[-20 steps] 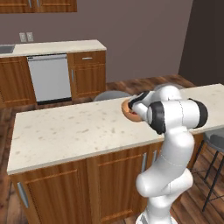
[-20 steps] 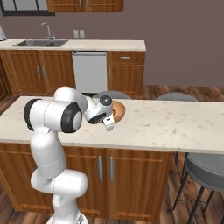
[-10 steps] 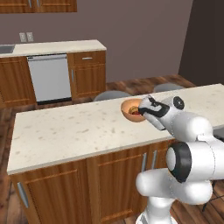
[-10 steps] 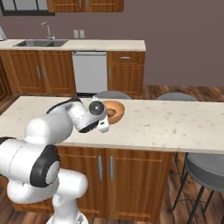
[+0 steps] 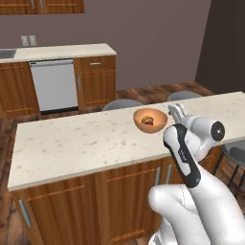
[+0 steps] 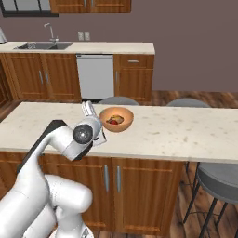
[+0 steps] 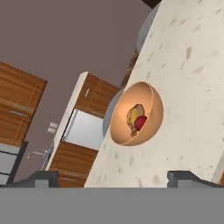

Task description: The microwave is finished heating the chicken drumstick and tomato. Take the bowl containing the food and place it on the dining counter.

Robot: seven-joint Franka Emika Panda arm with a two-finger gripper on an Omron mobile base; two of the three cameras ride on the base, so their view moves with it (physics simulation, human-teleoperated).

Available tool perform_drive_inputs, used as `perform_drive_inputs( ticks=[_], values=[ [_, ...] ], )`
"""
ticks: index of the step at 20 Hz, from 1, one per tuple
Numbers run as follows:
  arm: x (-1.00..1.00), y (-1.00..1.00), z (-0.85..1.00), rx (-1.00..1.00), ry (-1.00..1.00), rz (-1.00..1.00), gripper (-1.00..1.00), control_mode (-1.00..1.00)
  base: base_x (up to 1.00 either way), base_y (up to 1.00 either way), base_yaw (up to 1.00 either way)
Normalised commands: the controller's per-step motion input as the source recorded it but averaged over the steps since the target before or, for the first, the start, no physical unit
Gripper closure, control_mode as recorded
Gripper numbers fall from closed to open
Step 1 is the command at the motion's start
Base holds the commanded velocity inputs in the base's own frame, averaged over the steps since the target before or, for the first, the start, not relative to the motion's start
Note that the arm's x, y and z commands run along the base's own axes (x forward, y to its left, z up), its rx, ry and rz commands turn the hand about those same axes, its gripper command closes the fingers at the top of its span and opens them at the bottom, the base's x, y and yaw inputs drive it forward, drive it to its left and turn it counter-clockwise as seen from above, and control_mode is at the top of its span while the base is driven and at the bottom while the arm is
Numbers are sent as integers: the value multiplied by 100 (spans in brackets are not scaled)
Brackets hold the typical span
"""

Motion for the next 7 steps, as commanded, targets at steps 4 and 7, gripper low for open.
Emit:
perform_drive_inputs(
  ticks=[4,7],
  values=[
    [-100,4,100,-3,-13,0,-100,-100,0,0,0],
    [-100,13,100,-12,-3,4,-100,-100,0,0,0]
  ],
)
